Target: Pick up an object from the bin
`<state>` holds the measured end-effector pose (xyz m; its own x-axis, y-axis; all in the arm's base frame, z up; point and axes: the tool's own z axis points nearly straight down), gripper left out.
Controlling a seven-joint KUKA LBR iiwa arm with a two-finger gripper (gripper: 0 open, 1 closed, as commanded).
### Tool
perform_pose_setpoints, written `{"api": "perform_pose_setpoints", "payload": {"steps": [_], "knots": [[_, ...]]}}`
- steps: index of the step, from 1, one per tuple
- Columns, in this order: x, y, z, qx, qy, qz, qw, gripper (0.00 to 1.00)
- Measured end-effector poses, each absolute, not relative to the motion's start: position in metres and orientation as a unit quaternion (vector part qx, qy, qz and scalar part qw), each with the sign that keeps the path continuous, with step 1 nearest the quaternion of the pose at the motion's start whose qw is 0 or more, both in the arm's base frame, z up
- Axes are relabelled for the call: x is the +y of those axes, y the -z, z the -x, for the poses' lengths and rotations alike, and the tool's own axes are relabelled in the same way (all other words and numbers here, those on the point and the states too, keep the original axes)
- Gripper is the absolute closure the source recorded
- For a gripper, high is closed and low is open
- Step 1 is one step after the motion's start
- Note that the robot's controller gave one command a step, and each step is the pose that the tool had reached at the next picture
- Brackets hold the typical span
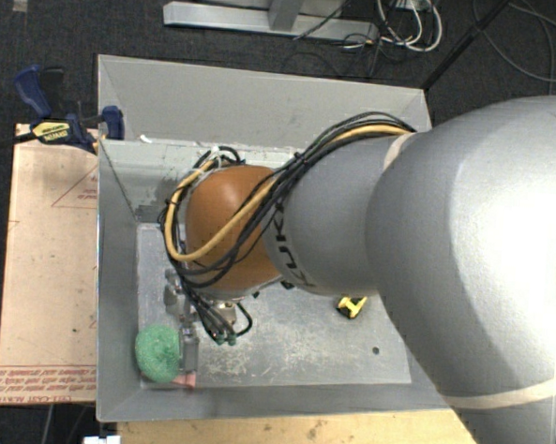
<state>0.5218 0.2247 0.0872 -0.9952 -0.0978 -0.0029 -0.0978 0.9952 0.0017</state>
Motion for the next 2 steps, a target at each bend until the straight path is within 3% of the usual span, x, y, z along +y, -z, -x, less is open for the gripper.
{"api": "perform_pose_setpoints", "payload": {"steps": [1,2], "knots": [[0.225,-0.076,-0.497,0.99,-0.001,0.14,0.001,0.0],[0.238,-0.074,-0.493,0.991,-0.001,0.137,0.004,0.0]]}}
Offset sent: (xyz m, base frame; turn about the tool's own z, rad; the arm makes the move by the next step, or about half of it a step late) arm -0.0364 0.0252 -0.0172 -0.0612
